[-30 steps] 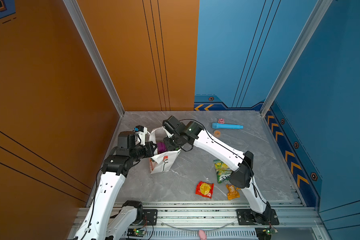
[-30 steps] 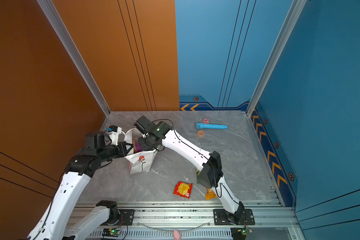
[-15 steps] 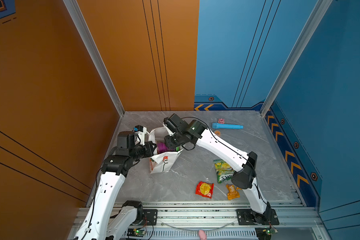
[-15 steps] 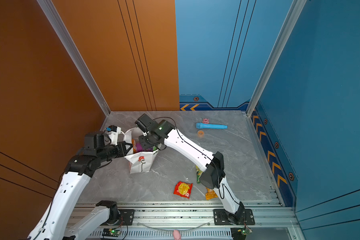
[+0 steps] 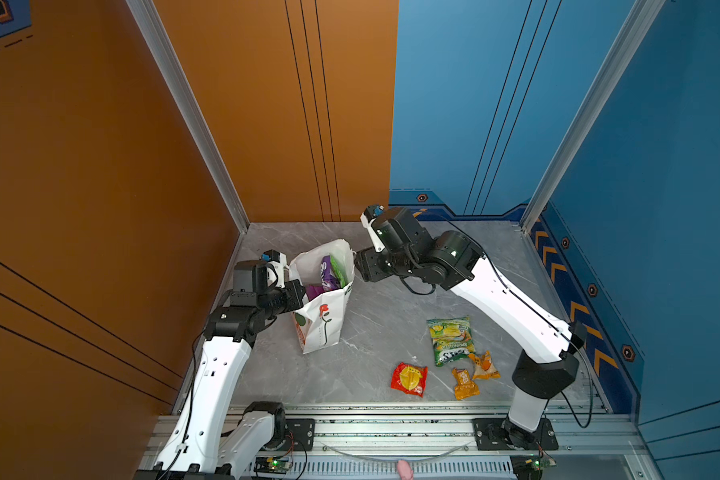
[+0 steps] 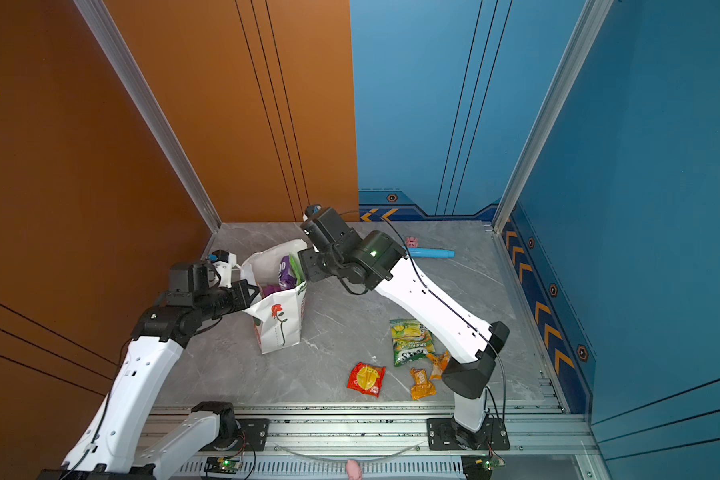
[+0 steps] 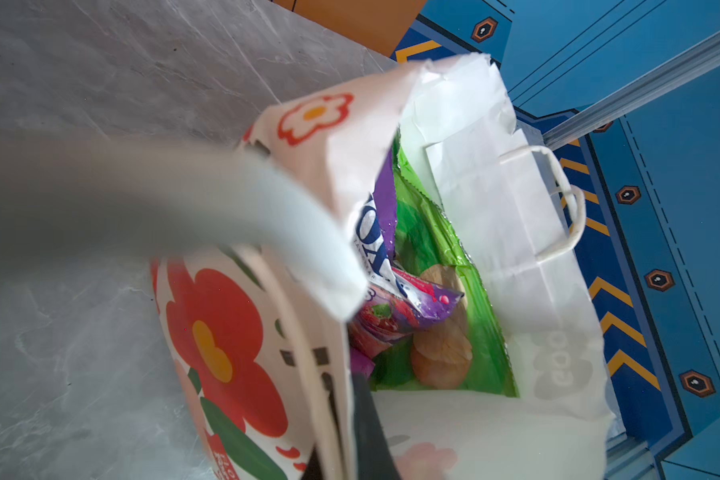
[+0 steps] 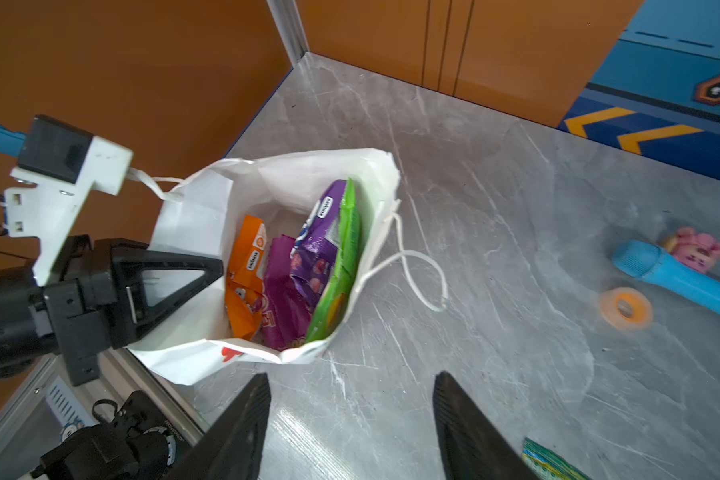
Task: Place the snacks into the paper bag
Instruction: 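Open the right gripper and withdraw it away from the paper bag, then move the right gripper down onto the green Fox's Spring Tea bag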
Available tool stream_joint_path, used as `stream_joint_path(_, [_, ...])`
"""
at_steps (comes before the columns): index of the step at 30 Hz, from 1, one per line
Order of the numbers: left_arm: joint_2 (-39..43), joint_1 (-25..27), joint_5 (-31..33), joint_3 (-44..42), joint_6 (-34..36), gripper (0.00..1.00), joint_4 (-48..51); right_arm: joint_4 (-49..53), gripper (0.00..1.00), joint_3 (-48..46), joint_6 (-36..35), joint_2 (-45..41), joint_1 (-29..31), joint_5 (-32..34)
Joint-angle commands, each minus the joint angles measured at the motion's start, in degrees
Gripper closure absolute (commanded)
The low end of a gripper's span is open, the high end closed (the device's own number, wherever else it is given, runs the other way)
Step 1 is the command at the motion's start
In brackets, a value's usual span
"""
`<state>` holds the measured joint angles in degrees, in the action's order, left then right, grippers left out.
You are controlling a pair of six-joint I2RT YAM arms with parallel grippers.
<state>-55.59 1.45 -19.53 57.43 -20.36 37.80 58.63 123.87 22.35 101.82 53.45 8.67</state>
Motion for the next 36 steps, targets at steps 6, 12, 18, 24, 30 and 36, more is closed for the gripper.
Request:
stream_joint_path(6, [-5.15, -0.64, -1.03, 6.65, -5.31, 1.00, -1.06, -6.50, 0.31, -19.70, 7.22, -11.79, -9.55, 1.54])
stream_joint_path(12, [-8.83, 5.70, 1.54, 10.82, -15.09, 1.00, -1.06, -12.21, 0.30, -37.87, 15.62, -21.39, -19.95, -3.47])
stream_joint_path(18, [-10.46, 14.64, 5.43, 14.96, -23.66, 1.00, -2.75, -12.00, 0.30, -46.81, 16.83, -25.78, -24.69, -4.74])
stream_joint_path(24, [-12.58, 21.08, 6.09, 17.71, -27.63, 1.00, -6.77, -10.93, 0.31, -52.88, 17.14, -27.02, -25.15, -5.72])
stream_joint_path(30, [-13.82, 21.74, 5.38, 17.70, -25.66, 1.00, -6.69, -10.37, 0.31, -58.58, 20.38, -28.26, -23.22, -6.02])
stream_joint_path(36, [-15.41, 19.30, 1.88, 13.98, -20.40, 1.00, -6.34, -9.84, 0.31, -65.50, 30.34, -32.62, -19.10, -2.47])
